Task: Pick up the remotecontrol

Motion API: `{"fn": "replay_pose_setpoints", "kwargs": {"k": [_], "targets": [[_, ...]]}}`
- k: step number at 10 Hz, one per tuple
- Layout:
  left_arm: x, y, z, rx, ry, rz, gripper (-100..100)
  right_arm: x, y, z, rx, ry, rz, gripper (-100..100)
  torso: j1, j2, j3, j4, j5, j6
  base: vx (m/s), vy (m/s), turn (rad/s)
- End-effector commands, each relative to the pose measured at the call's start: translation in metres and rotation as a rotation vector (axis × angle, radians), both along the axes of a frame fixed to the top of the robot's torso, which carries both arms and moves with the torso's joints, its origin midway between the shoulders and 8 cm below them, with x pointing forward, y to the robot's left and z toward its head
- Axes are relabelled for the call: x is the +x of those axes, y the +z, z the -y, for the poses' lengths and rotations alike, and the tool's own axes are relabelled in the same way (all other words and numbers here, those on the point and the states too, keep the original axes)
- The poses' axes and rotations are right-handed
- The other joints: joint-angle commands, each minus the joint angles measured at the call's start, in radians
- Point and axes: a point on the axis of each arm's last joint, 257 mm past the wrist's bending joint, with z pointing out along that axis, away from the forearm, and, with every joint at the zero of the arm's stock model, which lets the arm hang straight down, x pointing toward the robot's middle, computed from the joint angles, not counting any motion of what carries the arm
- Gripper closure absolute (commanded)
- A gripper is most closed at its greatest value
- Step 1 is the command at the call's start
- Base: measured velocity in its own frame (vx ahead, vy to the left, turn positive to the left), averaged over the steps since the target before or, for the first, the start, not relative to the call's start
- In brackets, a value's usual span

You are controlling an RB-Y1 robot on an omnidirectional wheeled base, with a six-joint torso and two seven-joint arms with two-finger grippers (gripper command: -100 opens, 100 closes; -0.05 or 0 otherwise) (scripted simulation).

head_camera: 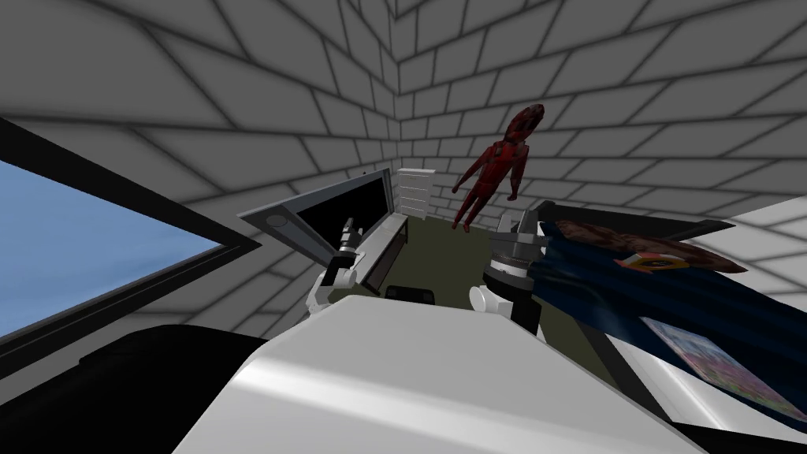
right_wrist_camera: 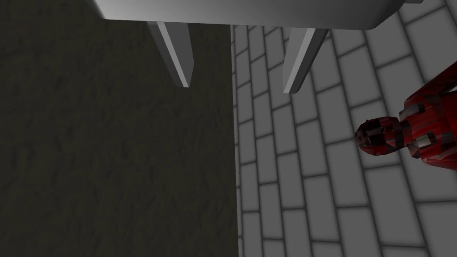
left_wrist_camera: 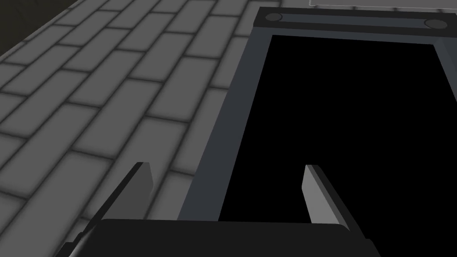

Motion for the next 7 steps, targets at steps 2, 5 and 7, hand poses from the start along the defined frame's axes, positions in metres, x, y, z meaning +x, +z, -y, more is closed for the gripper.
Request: {"fn": "replay_pose_setpoints", "kwargs": {"k": [2, 5, 7], "targets": [[0.013, -0.030, -0.027, -0.036, 0.026, -0.090, -100, 0.000, 0.000, 0.000, 0.000, 0.000, 0.000, 0, 0.000, -0.001, 0.000, 0.000, 0.000, 0.000, 0.035, -0.043, -0.133], [0.018, -0.056, -0.044, -0.064, 0.049, -0.166, -100, 0.000, 0.000, 0.000, 0.000, 0.000, 0.000, 0, -0.002, -0.001, 0.000, 0.000, 0.000, 0.000, 0.025, -0.047, -0.072], [0.026, -0.083, -0.072, -0.119, 0.086, -0.254, -100, 0.000, 0.000, 0.000, 0.000, 0.000, 0.000, 0, -0.001, 0.000, 0.000, 0.000, 0.000, 0.000, 0.032, -0.053, -0.132]]}}
